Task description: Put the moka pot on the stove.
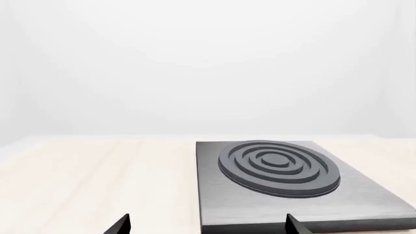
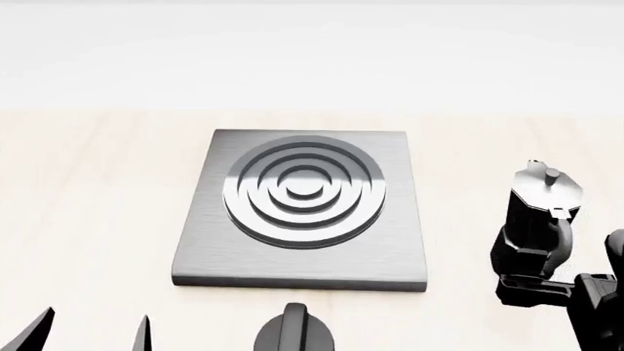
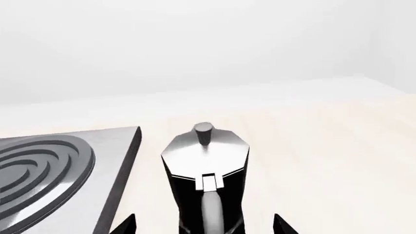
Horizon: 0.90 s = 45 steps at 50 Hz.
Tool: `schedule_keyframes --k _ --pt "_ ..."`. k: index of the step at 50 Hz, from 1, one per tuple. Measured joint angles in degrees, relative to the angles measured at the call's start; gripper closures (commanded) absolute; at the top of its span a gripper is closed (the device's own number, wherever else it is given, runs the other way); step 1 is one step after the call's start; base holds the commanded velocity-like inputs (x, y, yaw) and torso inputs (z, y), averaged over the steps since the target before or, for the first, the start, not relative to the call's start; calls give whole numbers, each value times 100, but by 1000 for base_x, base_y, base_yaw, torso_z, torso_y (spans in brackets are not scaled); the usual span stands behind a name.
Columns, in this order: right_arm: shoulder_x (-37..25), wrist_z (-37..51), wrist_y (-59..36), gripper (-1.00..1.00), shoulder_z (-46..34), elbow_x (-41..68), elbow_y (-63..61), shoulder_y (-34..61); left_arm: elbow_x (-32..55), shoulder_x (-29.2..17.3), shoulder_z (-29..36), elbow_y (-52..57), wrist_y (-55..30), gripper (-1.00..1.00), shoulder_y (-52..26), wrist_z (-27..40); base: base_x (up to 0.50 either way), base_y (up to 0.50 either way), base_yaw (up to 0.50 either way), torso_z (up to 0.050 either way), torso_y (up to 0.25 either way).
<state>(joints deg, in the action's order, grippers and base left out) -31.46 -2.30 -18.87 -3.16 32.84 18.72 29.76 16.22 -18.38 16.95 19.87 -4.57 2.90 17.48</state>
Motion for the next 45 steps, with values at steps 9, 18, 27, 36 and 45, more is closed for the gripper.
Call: schedule_keyframes --k 9,18,27,36,45 --pt "87 -183 186 -100 -43 -64 510 167 0 -11 14 -28 36 -100 3 6 0 0 0 0 0" --pt "185 -362 398 -100 -85 -144 1074 402 2 -26 23 -42 70 -100 14 16 0 0 0 0 0" --pt "300 -562 654 -100 -106 -218 1752 685 -36 -7 44 -225 260 -100 27 -15 0 0 0 0 0" --pt "406 -766 909 -100 -136 -292 2382 944 -97 41 77 -544 559 -100 26 -78 0 0 0 0 0" --pt "469 -883 1016 -100 -173 -331 2655 1083 -159 111 109 -961 923 -100 4 -158 0 0 0 0 0"
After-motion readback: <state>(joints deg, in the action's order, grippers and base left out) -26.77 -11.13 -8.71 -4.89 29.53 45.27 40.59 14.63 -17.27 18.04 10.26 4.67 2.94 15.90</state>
